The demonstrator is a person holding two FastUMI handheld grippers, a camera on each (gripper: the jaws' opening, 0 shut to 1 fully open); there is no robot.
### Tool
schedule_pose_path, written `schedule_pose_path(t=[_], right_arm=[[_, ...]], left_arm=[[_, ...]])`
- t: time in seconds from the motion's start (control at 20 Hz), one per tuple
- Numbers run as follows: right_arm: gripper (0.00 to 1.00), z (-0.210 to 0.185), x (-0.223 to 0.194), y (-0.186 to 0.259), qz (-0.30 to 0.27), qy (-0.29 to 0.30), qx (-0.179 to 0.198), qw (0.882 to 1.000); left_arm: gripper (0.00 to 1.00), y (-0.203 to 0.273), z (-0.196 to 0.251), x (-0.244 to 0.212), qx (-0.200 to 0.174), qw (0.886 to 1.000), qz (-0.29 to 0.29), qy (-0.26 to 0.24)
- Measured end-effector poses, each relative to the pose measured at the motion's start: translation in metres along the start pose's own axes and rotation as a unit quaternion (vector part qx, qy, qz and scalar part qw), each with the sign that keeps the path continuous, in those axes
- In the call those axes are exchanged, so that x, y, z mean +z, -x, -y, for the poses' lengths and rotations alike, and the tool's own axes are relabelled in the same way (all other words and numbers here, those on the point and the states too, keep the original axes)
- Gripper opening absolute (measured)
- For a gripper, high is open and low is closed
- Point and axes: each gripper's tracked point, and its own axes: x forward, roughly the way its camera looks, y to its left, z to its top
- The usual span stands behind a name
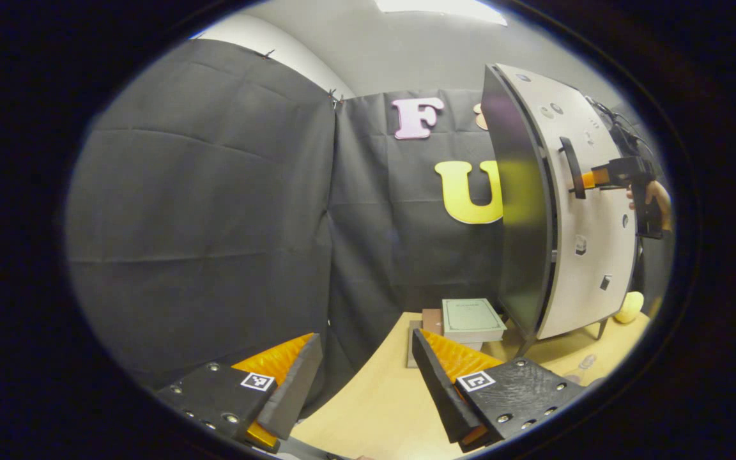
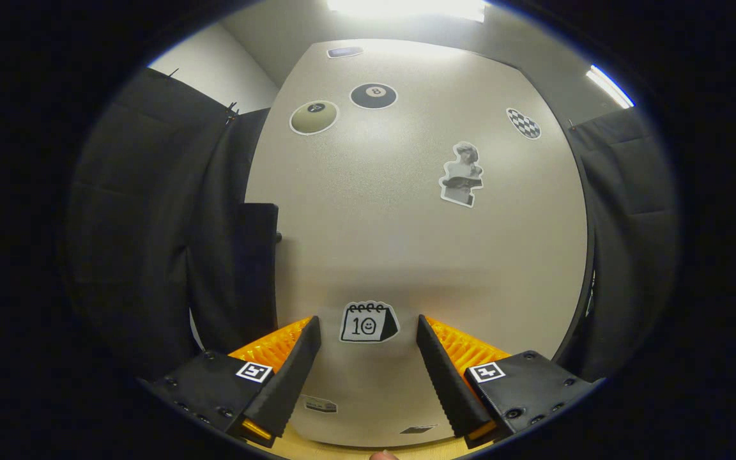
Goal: Open the cabinet door with the right hand, grasp the bottle in the cabinet with the left hand and place it on the coaster, then close the cabinet door with the right hand.
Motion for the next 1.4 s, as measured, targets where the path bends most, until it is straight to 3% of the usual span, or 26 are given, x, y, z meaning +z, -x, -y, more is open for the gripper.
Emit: schedule_pose_path(t=[0.2, 0.35, 0.45, 0.6, 0.65, 0.85, 1.4], right_arm=[[0.96, 0.012, 0.013, 0.016, 0.014, -0.016, 0.008, 1.0], [0.99, 0.038, 0.023, 0.054, 0.028, -0.003, 0.008, 1.0], [0.94, 0.062, 0.028, 0.079, 0.035, 0.005, 0.001, 0.999], [0.96, 0.098, 0.031, 0.112, 0.034, 0.012, -0.003, 0.999], [0.96, 0.113, 0.03, 0.122, 0.033, 0.015, -0.008, 0.999], [0.96, 0.172, 0.027, 0.156, 0.029, 0.023, -0.032, 0.999], [0.96, 0.307, 0.001, 0.239, 0.021, -0.001, -0.084, 0.996]], left_arm=[[0.86, 0.003, 0.014, 0.023, -0.005, 1.0, 0.016, -0.003], [0.86, -0.004, 0.054, 0.042, -0.027, 0.999, 0.026, -0.008], [0.86, -0.006, 0.082, 0.056, -0.041, 0.998, 0.035, -0.018], [0.86, -0.002, 0.125, 0.078, -0.056, 0.996, 0.054, -0.038], [0.89, 0.002, 0.142, 0.082, -0.063, 0.996, 0.057, -0.039], [0.88, 0.022, 0.198, 0.103, -0.092, 0.993, 0.062, -0.026], [0.85, 0.07, 0.293, 0.178, -0.131, 0.988, 0.084, -0.004]])
